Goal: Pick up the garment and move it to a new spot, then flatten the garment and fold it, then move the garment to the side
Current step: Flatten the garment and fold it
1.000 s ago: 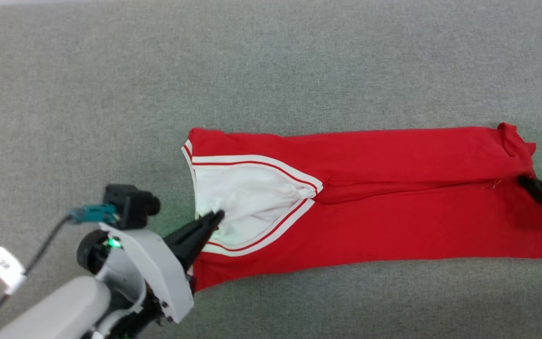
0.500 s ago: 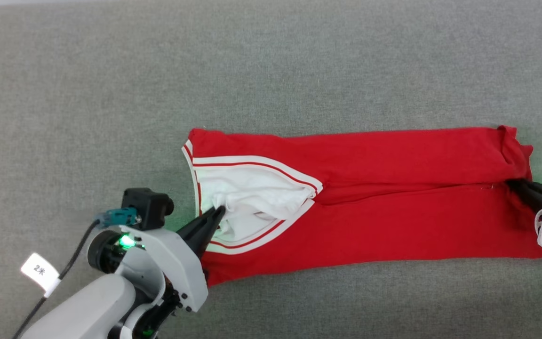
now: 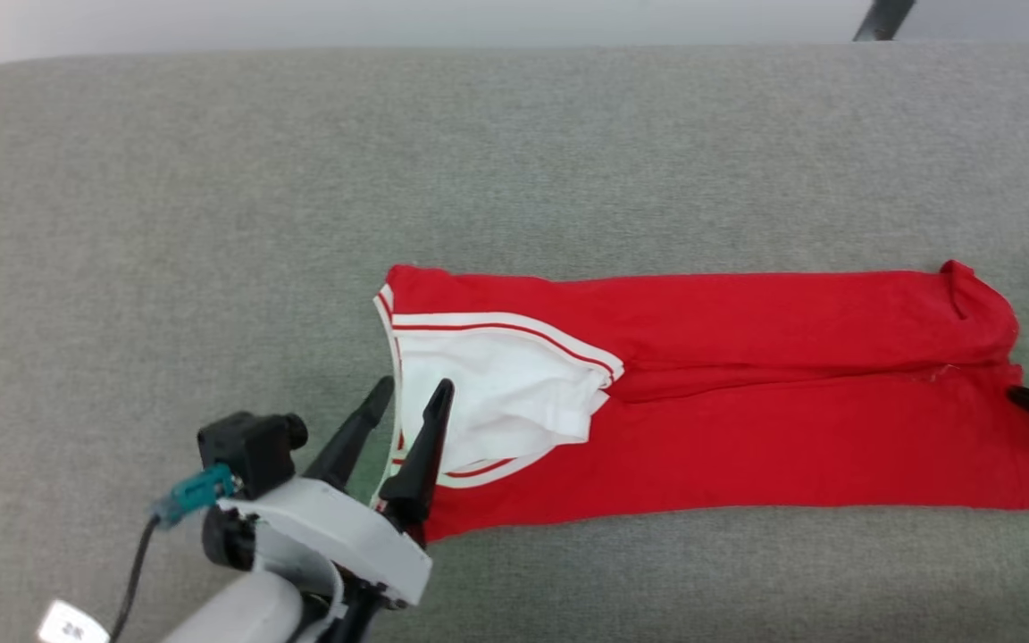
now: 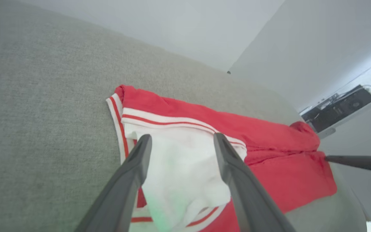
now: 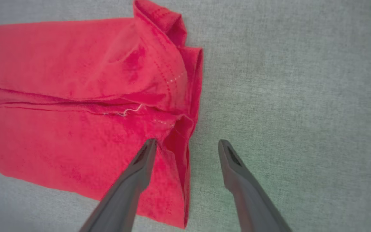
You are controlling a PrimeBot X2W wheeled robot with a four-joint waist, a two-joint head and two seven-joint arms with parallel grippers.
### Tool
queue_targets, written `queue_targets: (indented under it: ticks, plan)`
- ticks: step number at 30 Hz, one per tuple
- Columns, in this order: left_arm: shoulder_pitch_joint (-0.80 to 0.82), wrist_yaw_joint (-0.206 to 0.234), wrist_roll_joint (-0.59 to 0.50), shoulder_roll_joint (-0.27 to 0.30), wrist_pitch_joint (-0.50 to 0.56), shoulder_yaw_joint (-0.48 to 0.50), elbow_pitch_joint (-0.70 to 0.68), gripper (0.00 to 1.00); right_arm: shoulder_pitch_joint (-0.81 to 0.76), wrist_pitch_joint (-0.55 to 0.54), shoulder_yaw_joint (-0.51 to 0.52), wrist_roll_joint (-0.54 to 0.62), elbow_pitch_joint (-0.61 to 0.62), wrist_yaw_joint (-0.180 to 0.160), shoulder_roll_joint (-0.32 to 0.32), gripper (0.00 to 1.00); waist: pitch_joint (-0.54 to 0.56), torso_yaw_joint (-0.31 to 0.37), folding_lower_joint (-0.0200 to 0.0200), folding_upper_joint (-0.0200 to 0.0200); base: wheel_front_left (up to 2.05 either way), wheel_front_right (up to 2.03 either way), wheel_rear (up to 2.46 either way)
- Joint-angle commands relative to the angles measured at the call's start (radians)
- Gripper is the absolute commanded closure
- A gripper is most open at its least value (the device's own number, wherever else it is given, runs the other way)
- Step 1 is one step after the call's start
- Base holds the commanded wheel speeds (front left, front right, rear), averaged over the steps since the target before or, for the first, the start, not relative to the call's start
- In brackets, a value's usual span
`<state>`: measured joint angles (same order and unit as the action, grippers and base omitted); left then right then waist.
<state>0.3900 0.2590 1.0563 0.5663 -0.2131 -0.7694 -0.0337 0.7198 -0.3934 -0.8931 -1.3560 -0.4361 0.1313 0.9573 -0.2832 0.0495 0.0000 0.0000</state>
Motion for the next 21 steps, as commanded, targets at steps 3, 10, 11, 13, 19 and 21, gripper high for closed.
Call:
queue_targets:
  ticks: [3, 10, 11, 13, 19, 21]
  plan:
    - [-0.065, 0.013, -0.018, -0.065, -0.045, 0.062, 0.009, 0.0, -0.009, -0.032, 0.014, -0.012, -0.023, -0.001, 0.018, 0.0, 0.001, -0.045, 0.0, 0.0, 0.0, 0.0, 0.0]
    - [-0.161, -0.002, -0.218, -0.183, -0.05, 0.202, 0.051, 0.0, -0.024, -0.059, 0.033, -0.03, -0.079, -0.001, 0.02, 0.0, -0.009, -0.124, 0.0, 0.0, 0.0, 0.0, 0.0]
    - [-0.168, -0.006, -0.261, -0.196, -0.051, 0.221, 0.058, 0.0, -0.026, -0.064, 0.035, -0.031, -0.088, -0.001, 0.02, 0.0, -0.01, -0.134, 0.0, 0.0, 0.0, 0.0, 0.0]
    - [-0.189, -0.02, -0.323, -0.234, -0.051, 0.256, 0.072, 0.0, -0.033, -0.076, 0.037, -0.035, -0.105, -0.001, 0.015, 0.0, -0.009, -0.153, 0.0, 0.0, 0.0, 0.0, 0.0]
    - [-0.223, -0.045, -0.534, -0.302, -0.051, 0.333, 0.092, 0.0, -0.052, -0.112, 0.036, -0.046, -0.145, -0.001, -0.014, 0.0, -0.002, -0.193, 0.0, 0.0, 0.0, 0.0, 0.0]
    - [-0.237, -0.065, -0.583, -0.328, -0.051, 0.364, 0.083, 0.0, -0.056, -0.123, 0.036, -0.051, -0.156, 0.0, -0.026, 0.0, 0.0, -0.199, 0.0, 0.0, 0.0, 0.0, 0.0]
